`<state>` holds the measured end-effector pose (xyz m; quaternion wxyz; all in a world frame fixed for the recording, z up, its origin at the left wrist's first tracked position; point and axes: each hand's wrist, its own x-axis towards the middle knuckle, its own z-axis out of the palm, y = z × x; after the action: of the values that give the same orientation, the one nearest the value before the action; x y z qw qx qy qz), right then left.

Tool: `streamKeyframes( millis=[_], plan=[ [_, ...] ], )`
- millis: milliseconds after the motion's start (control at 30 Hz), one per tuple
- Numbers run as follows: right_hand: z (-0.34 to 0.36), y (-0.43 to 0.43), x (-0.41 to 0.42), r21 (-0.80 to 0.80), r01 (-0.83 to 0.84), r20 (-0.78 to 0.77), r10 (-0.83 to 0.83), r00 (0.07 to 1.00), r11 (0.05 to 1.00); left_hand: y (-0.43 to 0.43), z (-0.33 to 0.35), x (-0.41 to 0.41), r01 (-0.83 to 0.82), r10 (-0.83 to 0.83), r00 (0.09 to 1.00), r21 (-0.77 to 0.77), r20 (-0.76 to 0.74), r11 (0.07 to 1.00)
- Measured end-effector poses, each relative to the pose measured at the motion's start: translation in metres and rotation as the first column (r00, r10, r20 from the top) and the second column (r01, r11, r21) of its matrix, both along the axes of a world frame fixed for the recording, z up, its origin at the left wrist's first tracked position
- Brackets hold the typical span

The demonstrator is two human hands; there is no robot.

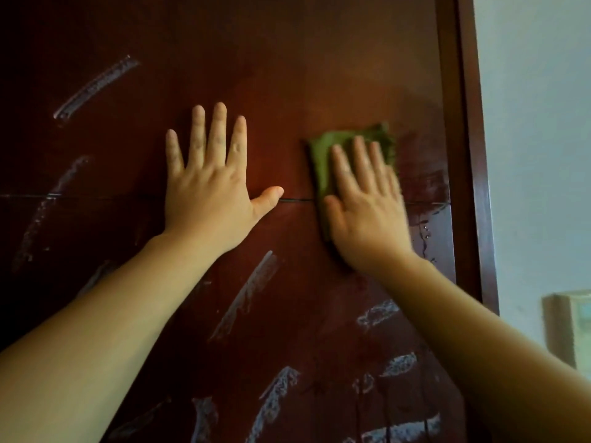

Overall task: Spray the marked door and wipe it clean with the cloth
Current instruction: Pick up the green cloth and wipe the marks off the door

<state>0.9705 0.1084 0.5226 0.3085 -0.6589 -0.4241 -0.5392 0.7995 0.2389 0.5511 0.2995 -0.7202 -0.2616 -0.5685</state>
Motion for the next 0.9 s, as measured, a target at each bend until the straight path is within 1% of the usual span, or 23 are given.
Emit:
streamKeyframes(
  millis=[67,100,133,167,200,267,300,333,367,433,500,567,600,633,667,733,800,867,900],
  plan=[
    [0.002,0.010,-0.010,-0.094,0.006,0.105,0.004,0.994,0.996,0.000,-0.002,0.000,-0.002,0.002,1.000,0.019,0.016,1.000],
    [0.012,0.010,-0.008,-0.098,0.013,0.124,-0.001,0.992,0.995,0.001,-0.002,0.000,-0.004,0.004,1.000,0.022,0.020,1.000],
    [0.023,0.006,-0.001,-0.069,0.017,0.104,-0.010,0.995,0.998,0.001,-0.003,0.000,-0.007,0.007,1.000,0.019,0.021,1.000],
    [0.034,0.001,0.010,-0.016,0.024,0.044,-0.024,0.999,1.000,0.001,-0.003,-0.001,-0.012,0.011,1.000,0.012,0.017,1.000],
    [0.043,-0.008,0.023,0.046,0.032,-0.050,-0.030,0.998,0.998,0.001,-0.003,-0.002,-0.015,0.015,1.000,0.006,0.010,1.000],
    [0.039,-0.023,0.042,0.159,0.038,-0.259,0.004,0.966,0.987,0.001,-0.001,-0.002,-0.017,0.017,1.000,0.000,0.000,1.000],
    [0.027,-0.024,0.043,0.189,0.047,-0.321,0.017,0.947,0.981,0.000,-0.001,-0.002,-0.017,0.017,1.000,0.001,-0.003,1.000],
    [0.012,-0.020,0.035,0.195,0.055,-0.342,0.015,0.940,0.979,-0.001,-0.001,-0.001,-0.016,0.016,1.000,0.003,-0.004,1.000],
    [-0.003,-0.013,0.019,0.185,0.051,-0.311,0.009,0.950,0.981,-0.002,-0.002,0.000,-0.018,0.018,1.000,0.003,-0.004,1.000],
    [-0.018,0.010,-0.015,0.124,0.003,-0.149,0.015,0.989,0.992,-0.003,0.000,0.001,-0.025,0.025,1.000,-0.002,-0.006,1.000],
    [-0.018,0.030,-0.042,0.016,-0.044,-0.010,0.044,0.999,0.999,-0.001,0.001,-0.001,-0.034,0.034,0.999,-0.014,-0.015,0.999],
    [-0.003,0.035,-0.046,-0.071,-0.059,0.064,0.064,0.996,0.996,0.002,0.000,-0.009,0.001,-0.001,1.000,-0.017,0.003,1.000],
    [0.009,0.029,-0.037,-0.069,-0.049,0.063,0.053,0.997,0.996,0.002,-0.001,-0.013,0.048,-0.048,0.999,-0.003,0.024,0.999],
    [0.022,0.020,-0.020,-0.037,-0.030,0.037,0.032,0.999,0.999,0.002,0.000,-0.013,0.075,-0.076,0.996,0.020,0.049,0.997],
    [0.033,0.008,-0.001,0.004,-0.007,-0.026,0.007,1.000,1.000,0.001,0.000,-0.011,0.074,-0.076,0.994,0.036,0.073,0.997],
    [0.036,-0.016,0.035,0.094,0.024,-0.185,-0.006,0.983,0.995,0.000,-0.002,-0.009,0.035,-0.037,0.998,0.033,0.058,0.999],
    [0.016,-0.033,0.056,0.169,0.036,-0.273,0.012,0.962,0.985,0.002,-0.005,-0.003,-0.009,0.010,0.999,-0.011,0.042,1.000],
    [-0.043,-0.015,0.040,0.150,0.021,-0.390,0.039,0.920,0.989,0.014,-0.025,-0.020,-0.066,0.065,0.998,-0.036,-0.026,0.997],
    [-0.062,-0.013,0.035,0.175,0.037,-0.416,0.040,0.909,0.984,0.018,-0.028,-0.018,-0.061,0.061,0.998,-0.023,-0.021,0.998]
  ],
)
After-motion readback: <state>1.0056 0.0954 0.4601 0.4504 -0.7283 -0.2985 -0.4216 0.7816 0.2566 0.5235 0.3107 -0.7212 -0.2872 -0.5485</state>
